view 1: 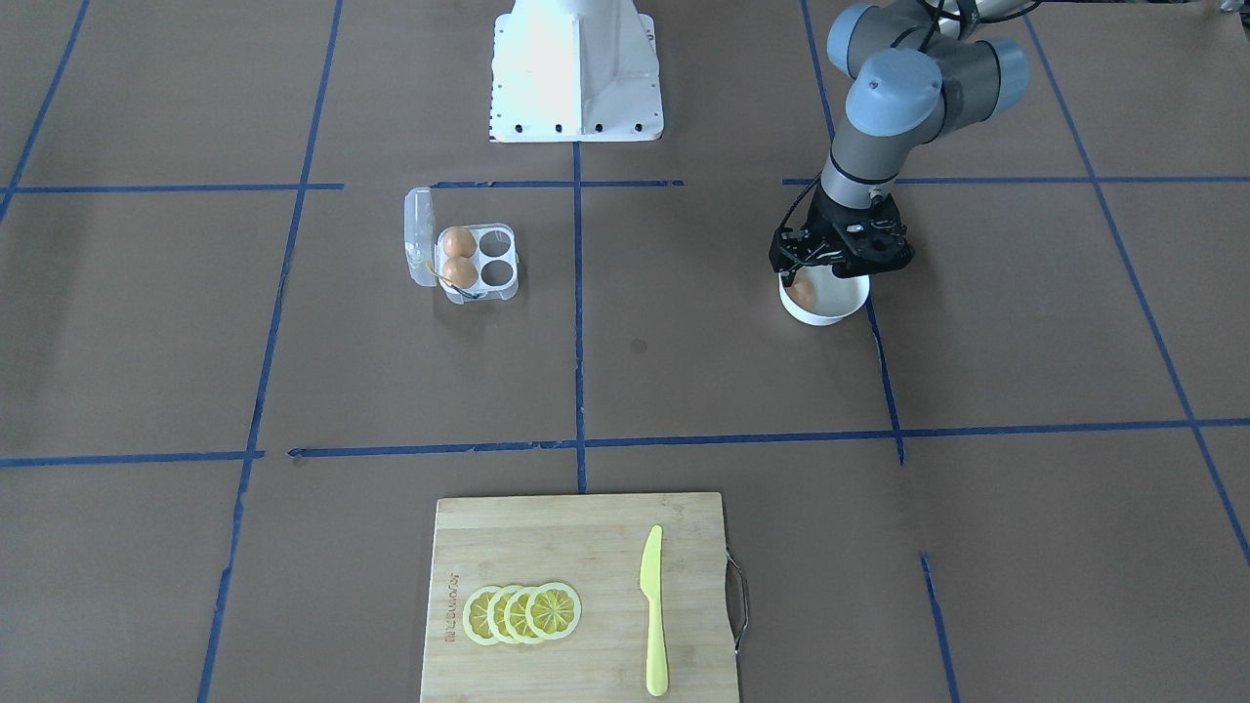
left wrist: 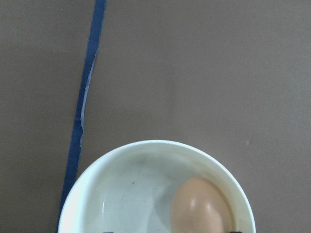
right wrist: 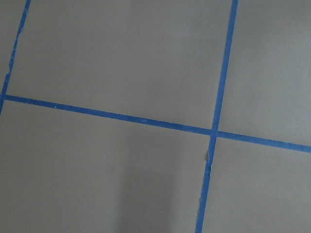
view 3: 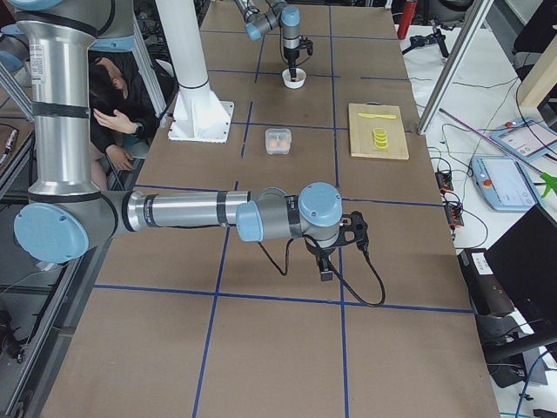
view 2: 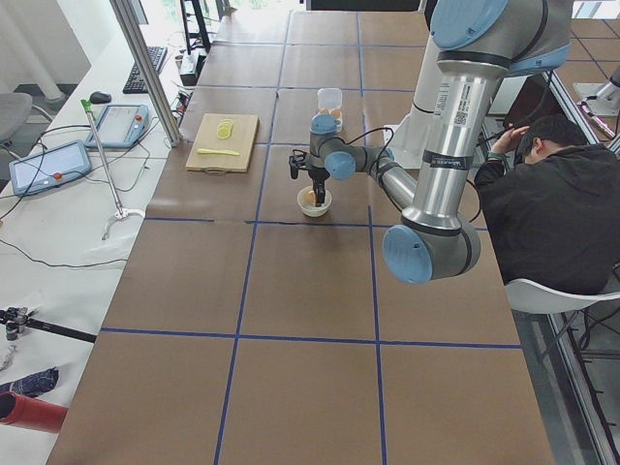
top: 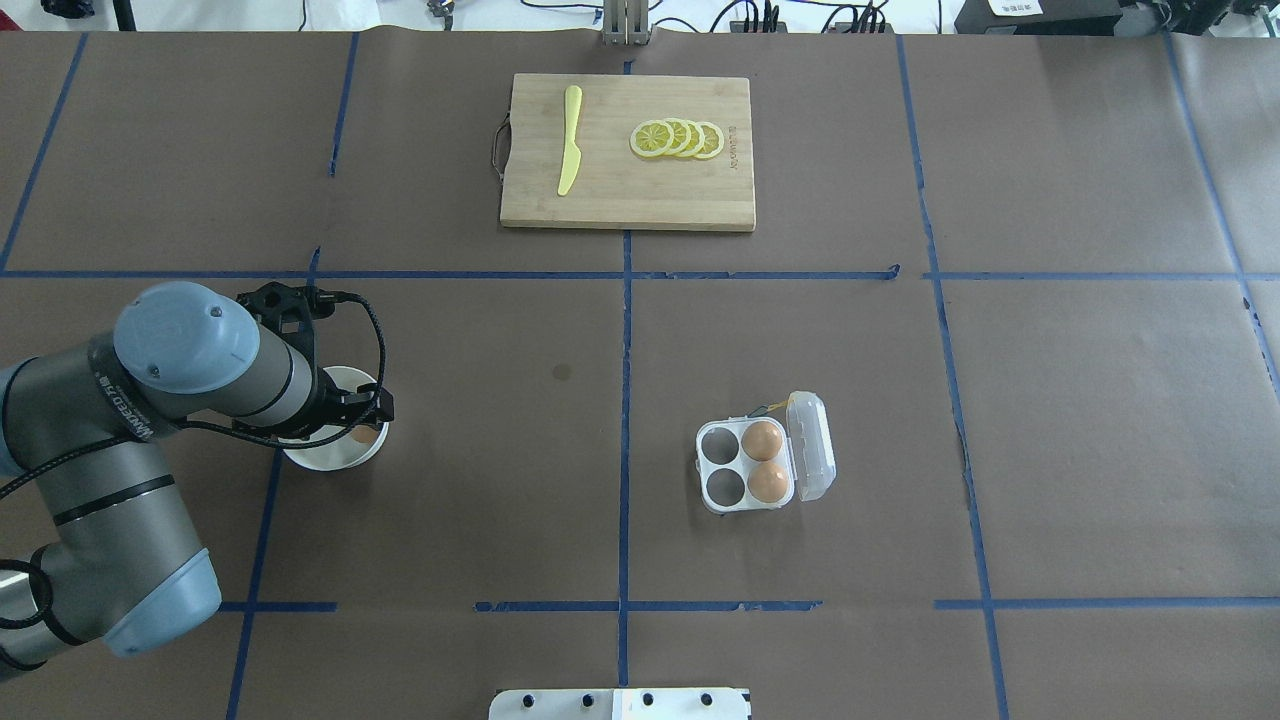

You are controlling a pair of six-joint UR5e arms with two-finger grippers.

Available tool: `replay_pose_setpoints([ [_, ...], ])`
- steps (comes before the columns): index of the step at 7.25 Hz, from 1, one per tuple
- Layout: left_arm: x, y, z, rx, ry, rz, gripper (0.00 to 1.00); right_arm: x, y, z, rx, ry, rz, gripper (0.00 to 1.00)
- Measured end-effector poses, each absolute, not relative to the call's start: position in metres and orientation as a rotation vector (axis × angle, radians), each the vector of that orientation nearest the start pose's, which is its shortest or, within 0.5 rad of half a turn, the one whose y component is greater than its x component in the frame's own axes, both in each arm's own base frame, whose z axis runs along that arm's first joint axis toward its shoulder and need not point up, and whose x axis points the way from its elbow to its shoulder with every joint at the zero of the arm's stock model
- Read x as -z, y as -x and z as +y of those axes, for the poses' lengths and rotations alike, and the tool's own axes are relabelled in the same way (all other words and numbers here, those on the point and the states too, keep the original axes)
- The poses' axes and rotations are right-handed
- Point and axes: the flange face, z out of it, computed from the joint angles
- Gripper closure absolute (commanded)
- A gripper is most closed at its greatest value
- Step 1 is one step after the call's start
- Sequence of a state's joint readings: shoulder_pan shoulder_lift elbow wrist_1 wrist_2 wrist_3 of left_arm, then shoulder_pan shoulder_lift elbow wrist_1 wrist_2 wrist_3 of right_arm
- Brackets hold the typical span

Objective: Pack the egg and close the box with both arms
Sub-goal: 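Lower the left gripper into the bowl and close it on the egg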

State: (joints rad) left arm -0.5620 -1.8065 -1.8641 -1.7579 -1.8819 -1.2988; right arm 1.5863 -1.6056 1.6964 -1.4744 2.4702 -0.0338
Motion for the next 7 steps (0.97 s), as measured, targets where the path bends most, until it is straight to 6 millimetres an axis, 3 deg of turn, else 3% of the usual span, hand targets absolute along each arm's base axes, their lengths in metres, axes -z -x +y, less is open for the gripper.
replay_pose_setpoints([
  [7, -0.3948, -0.438, -0.3941, 0.16, -0.008, 0.749, 0.19, -0.5884, -0.0633, -0.4873, 0.103, -0.204, -0.896, 0.0],
])
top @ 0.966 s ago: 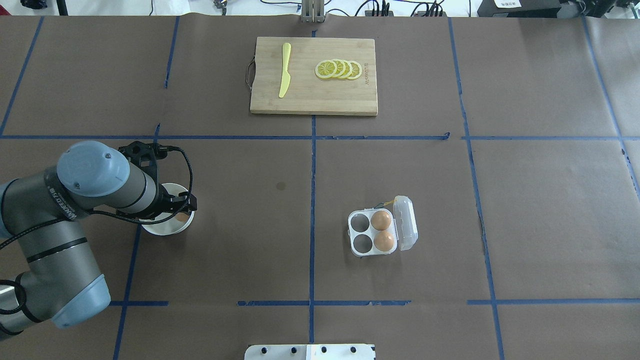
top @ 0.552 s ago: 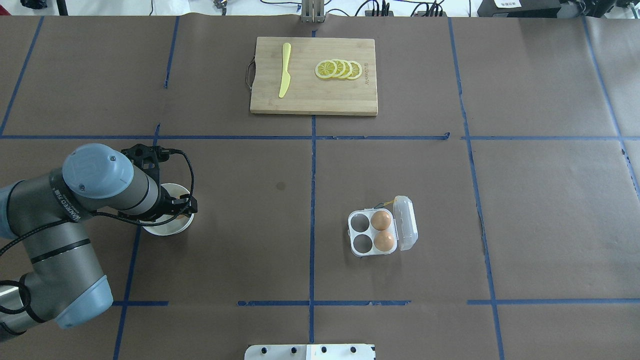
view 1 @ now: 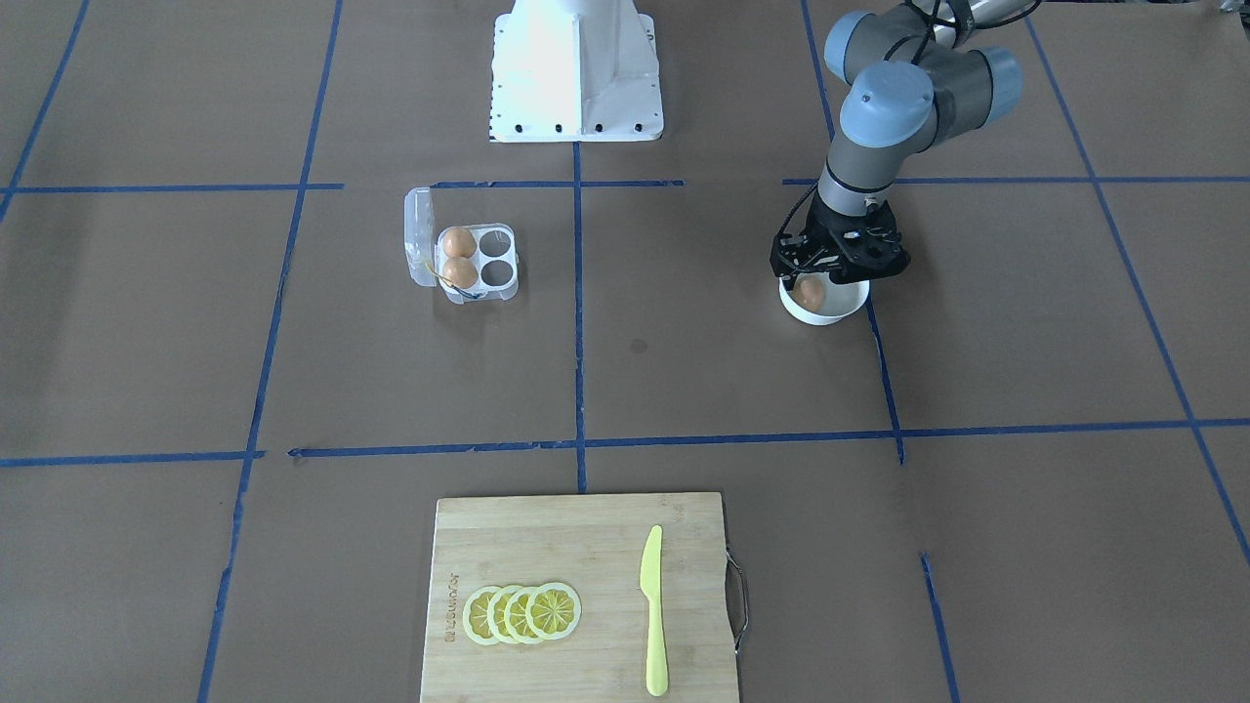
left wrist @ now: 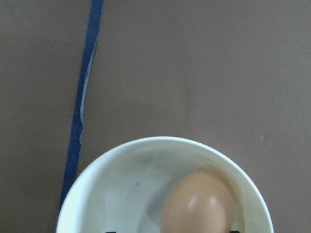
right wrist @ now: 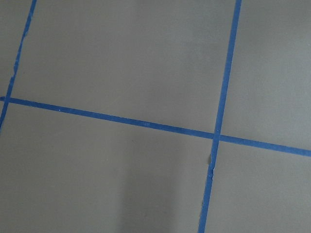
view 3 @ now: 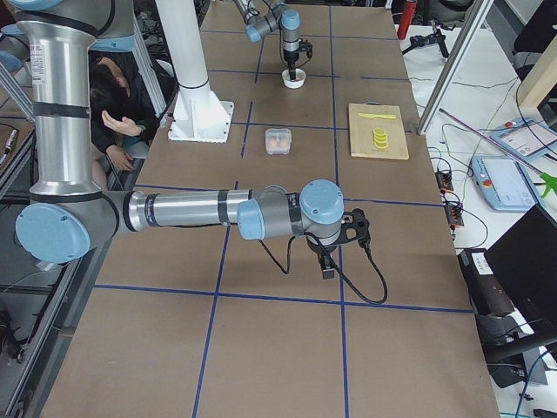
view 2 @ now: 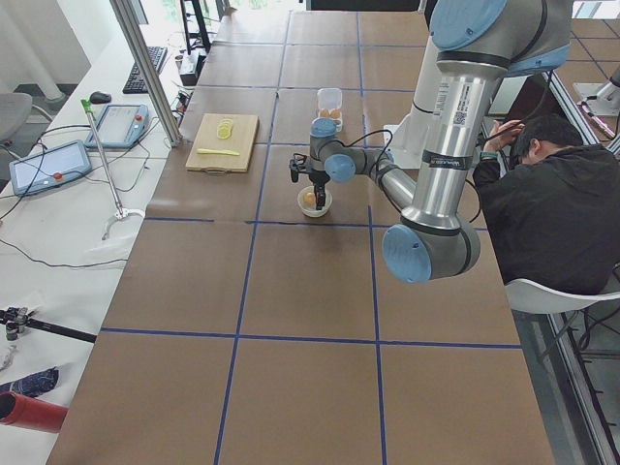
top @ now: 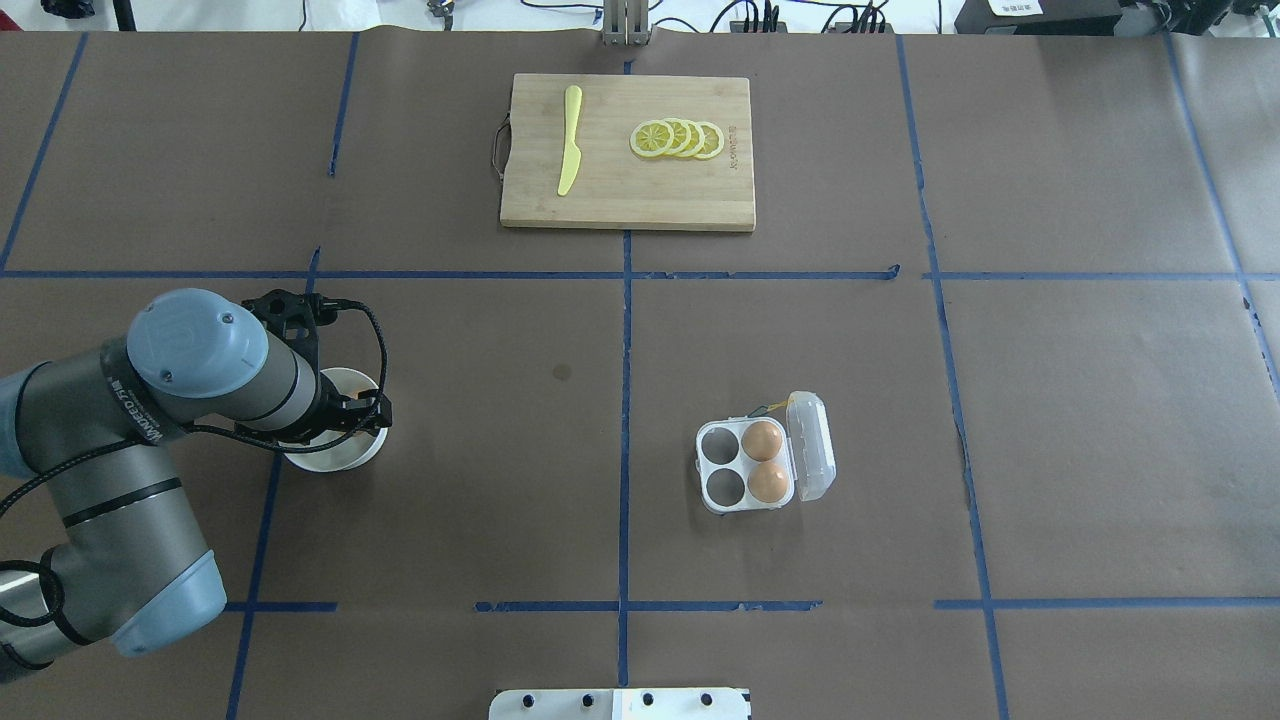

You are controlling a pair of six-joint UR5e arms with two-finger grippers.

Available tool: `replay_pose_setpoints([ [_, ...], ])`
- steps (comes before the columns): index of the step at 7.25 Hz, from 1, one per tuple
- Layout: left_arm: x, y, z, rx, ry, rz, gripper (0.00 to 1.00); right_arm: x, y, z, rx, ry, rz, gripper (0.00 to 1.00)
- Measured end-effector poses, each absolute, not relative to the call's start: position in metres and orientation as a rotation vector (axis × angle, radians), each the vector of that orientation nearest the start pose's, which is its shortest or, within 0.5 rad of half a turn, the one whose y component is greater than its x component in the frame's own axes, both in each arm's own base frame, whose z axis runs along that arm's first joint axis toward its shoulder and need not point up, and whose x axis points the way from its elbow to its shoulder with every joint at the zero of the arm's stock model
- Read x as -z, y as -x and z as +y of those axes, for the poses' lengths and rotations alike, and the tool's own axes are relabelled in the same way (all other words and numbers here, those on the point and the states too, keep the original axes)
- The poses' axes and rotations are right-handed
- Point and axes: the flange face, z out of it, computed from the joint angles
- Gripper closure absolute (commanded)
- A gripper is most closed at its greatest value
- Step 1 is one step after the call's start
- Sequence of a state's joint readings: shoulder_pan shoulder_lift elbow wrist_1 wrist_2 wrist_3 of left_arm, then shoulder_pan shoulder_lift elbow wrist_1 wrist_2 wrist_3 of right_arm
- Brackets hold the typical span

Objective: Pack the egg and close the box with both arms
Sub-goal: 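Lower the left gripper into the bowl and close it on the egg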

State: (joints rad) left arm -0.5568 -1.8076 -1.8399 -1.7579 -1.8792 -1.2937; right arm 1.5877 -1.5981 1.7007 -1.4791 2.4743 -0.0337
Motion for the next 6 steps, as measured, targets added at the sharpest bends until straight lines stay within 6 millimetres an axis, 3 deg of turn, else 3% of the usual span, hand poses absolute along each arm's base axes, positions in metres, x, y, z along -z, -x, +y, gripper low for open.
replay_pose_setpoints([
  [2, -0.3996, -0.4401, -0.3954, 0.161, -0.004, 0.74, 0.25, -0.5874, -0.0631, -0.4876, 0.104, -0.204, -0.899, 0.0],
  [6, -0.3984, -0.4393, -0.3952, 0.163, -0.005, 0.741, 0.6, -0.5842, -0.0637, -0.4858, 0.105, -0.209, -0.9, 0.0],
])
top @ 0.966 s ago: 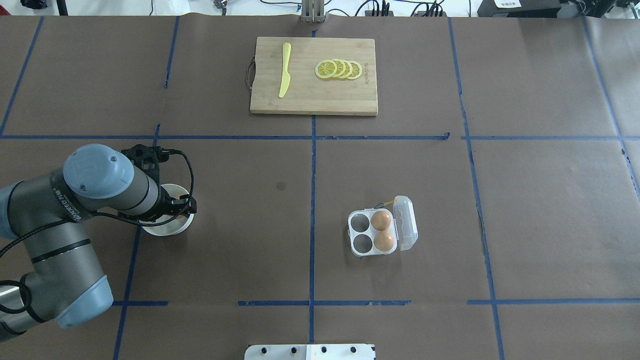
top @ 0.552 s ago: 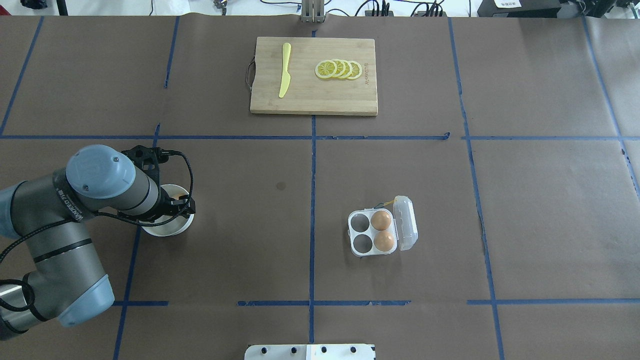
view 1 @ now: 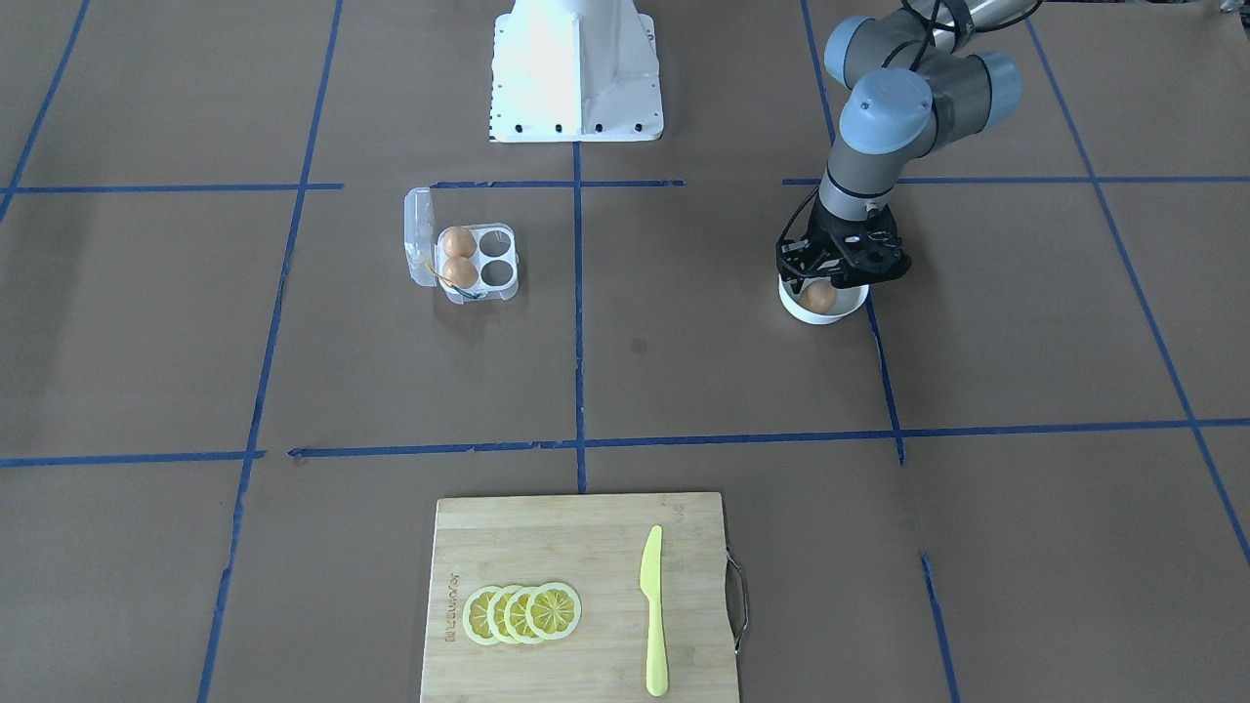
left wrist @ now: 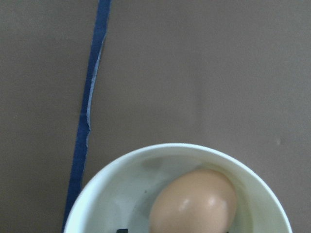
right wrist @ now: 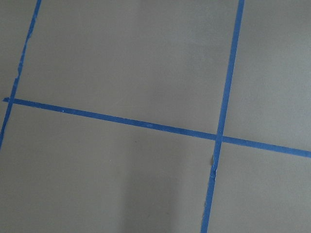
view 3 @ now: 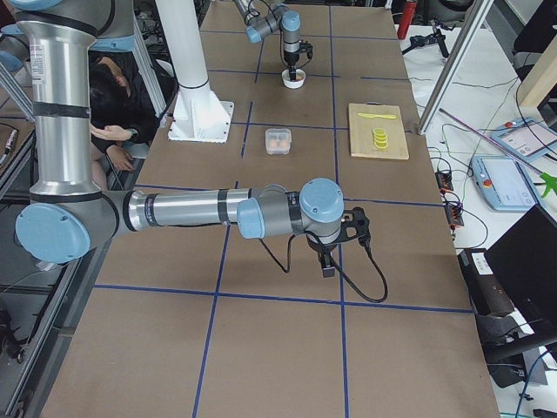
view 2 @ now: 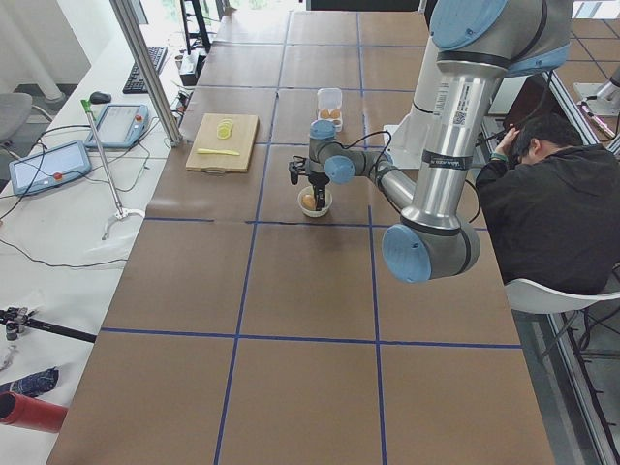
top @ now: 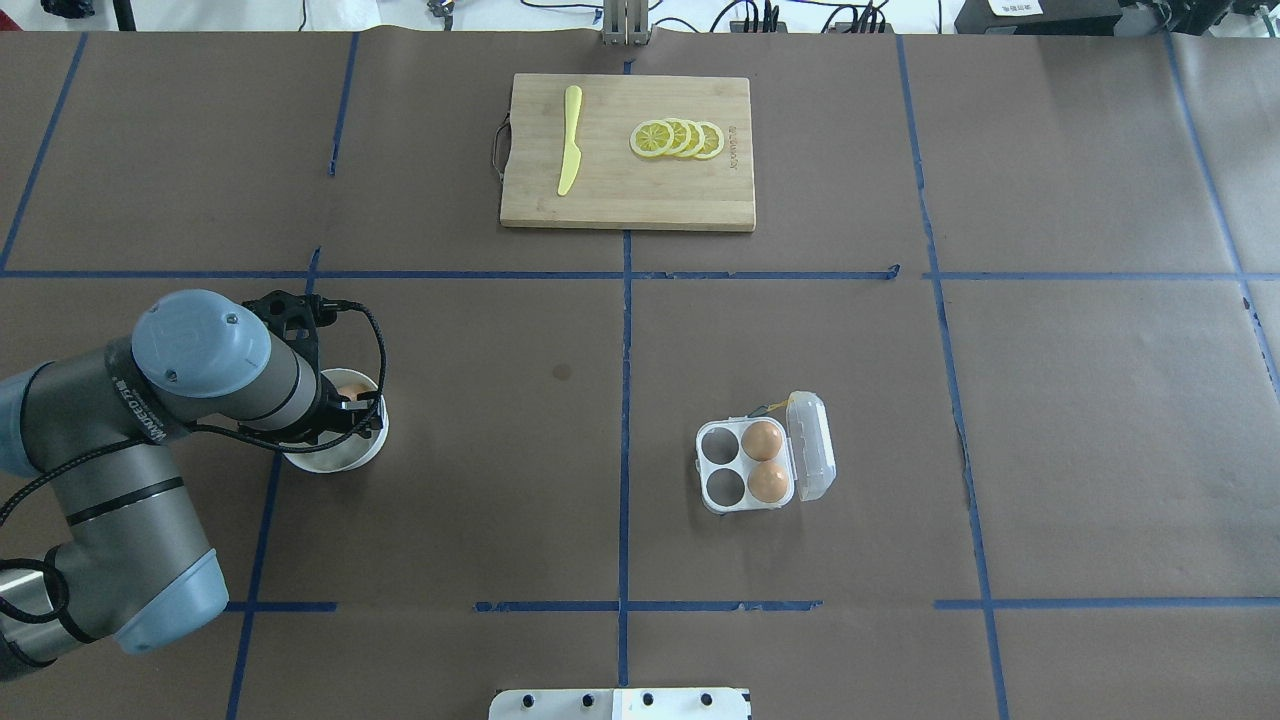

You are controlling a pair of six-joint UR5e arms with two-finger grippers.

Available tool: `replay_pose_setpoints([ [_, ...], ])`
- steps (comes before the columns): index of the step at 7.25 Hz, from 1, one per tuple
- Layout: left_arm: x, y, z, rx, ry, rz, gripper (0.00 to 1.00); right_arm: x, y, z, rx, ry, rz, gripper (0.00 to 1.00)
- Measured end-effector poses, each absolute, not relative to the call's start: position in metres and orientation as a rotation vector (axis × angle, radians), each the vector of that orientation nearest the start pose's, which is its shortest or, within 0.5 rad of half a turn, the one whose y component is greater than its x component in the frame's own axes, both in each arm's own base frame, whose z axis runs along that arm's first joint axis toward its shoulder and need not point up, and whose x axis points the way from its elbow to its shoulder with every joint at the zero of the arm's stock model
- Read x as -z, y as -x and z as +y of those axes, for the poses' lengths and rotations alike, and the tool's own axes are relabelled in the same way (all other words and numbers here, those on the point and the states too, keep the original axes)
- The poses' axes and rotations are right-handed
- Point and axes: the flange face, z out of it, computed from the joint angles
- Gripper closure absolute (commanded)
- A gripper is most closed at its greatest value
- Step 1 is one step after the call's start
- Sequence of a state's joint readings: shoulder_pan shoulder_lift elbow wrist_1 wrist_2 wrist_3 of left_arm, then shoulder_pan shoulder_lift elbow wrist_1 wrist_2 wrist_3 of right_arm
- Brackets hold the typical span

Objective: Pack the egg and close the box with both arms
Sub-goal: 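Lower the left gripper into the bowl and close it on the egg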

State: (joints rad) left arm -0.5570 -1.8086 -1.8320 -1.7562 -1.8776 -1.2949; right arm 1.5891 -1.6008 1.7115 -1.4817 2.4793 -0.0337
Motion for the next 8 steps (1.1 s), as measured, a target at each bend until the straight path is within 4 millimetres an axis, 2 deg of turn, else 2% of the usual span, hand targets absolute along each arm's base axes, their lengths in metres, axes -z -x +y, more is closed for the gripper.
replay_pose_setpoints([
  [2, -0.396, -0.4371, -0.3961, 0.167, -0.008, 0.744, 0.76, -0.5792, -0.0637, -0.4818, 0.1, -0.213, -0.907, 0.0],
  [4, -0.3954, -0.4351, -0.3971, 0.171, -0.01, 0.745, 0.69, -0.5748, -0.0637, -0.4802, 0.076, -0.208, -0.913, 0.0],
  [5, -0.3961, -0.4346, -0.3971, 0.172, -0.01, 0.744, 0.46, -0.5729, -0.0636, -0.48, 0.072, -0.208, -0.916, 0.0],
  [6, -0.3963, -0.4342, -0.3975, 0.173, -0.01, 0.744, 0.31, -0.572, -0.0634, -0.4797, 0.071, -0.208, -0.917, 0.0],
  [8, -0.398, -0.4355, -0.3981, 0.173, -0.009, 0.74, 0.23, -0.5721, -0.0633, -0.4794, 0.07, -0.207, -0.917, 0.0],
])
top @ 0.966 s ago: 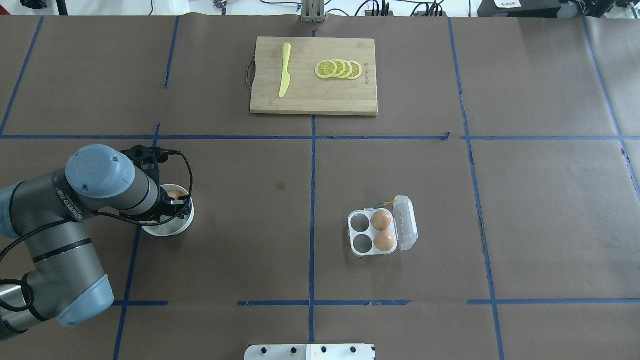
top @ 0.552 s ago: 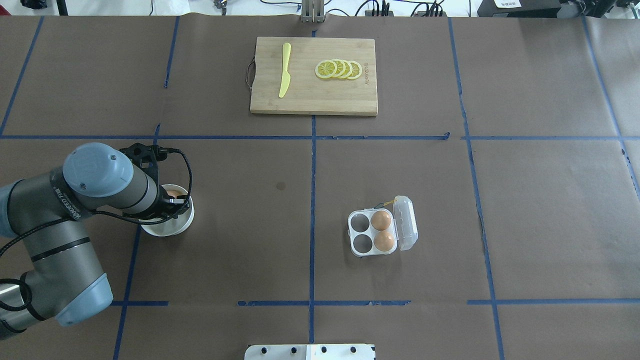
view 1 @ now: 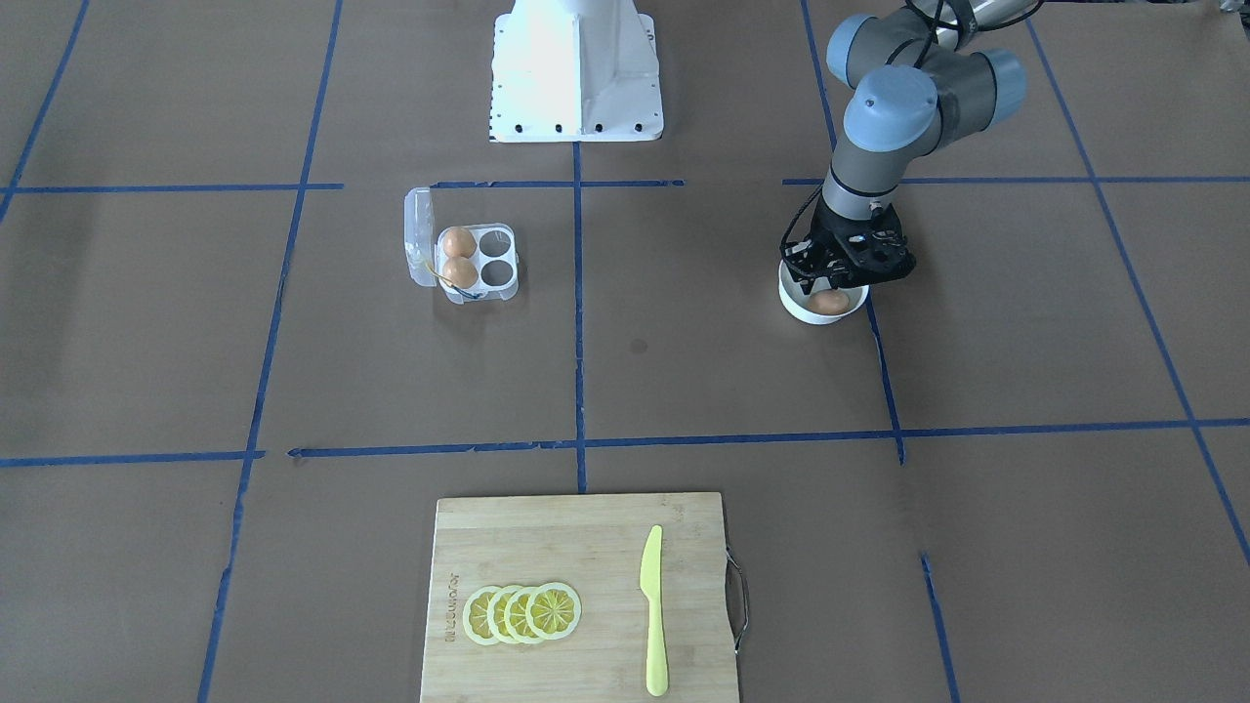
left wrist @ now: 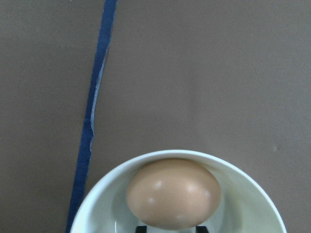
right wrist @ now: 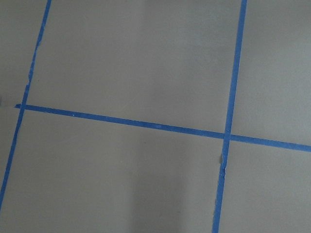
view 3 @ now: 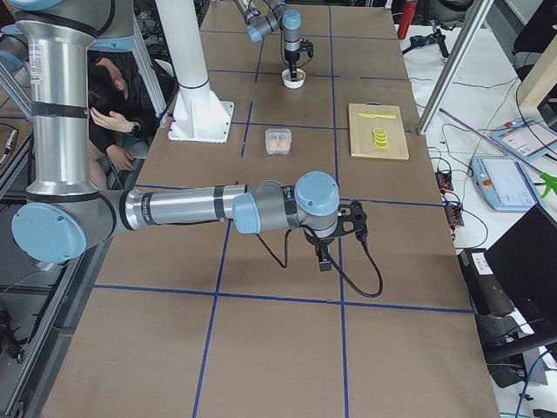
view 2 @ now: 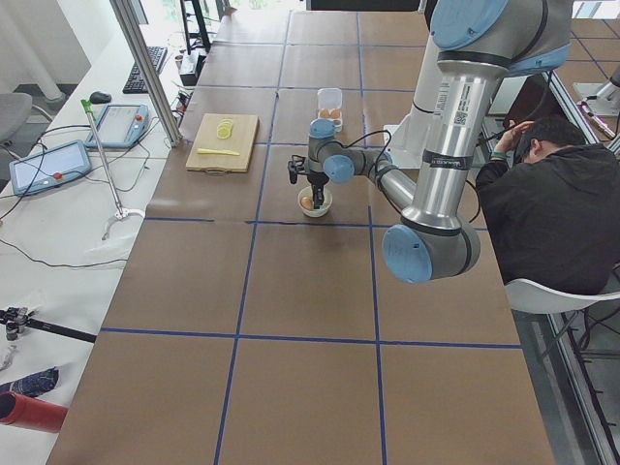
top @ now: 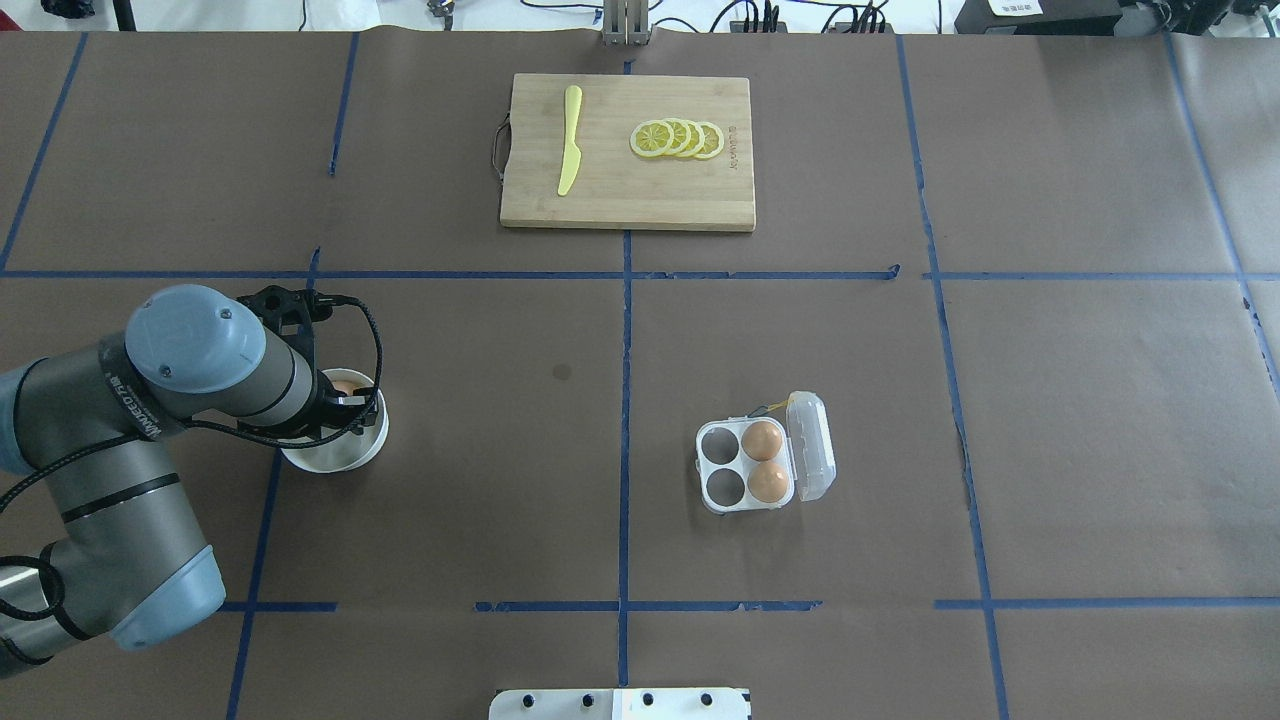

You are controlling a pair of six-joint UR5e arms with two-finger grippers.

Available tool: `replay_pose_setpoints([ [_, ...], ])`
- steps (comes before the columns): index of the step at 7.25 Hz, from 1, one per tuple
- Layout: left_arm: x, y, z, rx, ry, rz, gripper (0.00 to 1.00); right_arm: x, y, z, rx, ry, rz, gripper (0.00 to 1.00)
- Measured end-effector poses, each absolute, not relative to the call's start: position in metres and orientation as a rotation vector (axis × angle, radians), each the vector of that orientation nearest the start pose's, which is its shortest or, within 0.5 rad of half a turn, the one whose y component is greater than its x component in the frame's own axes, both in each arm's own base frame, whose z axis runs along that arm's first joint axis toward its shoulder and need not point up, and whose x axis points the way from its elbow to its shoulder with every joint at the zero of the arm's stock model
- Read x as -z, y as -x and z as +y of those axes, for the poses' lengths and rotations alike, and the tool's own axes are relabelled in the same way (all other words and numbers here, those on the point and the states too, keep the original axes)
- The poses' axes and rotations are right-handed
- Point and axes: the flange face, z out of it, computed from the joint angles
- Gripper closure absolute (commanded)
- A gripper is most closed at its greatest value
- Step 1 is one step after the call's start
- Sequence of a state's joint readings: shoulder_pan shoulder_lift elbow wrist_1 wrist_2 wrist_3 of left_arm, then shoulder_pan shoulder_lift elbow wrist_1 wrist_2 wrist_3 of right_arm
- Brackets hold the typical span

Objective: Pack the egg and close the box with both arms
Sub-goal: 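Lower the left gripper into the bowl and close it on the egg, then lift the brown egg out of the bowl with the left gripper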

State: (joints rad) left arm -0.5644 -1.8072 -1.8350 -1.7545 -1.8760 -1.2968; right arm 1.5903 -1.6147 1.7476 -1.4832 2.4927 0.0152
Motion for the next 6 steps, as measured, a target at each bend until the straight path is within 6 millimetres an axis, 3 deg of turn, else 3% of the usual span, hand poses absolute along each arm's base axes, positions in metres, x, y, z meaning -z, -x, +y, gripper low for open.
replay_pose_setpoints([
  [6, -0.402, -0.427, -0.41, 0.198, -0.014, 0.73, 0.26, -0.574, -0.064, -0.479, 0.067, -0.203, -0.917, 0.0],
])
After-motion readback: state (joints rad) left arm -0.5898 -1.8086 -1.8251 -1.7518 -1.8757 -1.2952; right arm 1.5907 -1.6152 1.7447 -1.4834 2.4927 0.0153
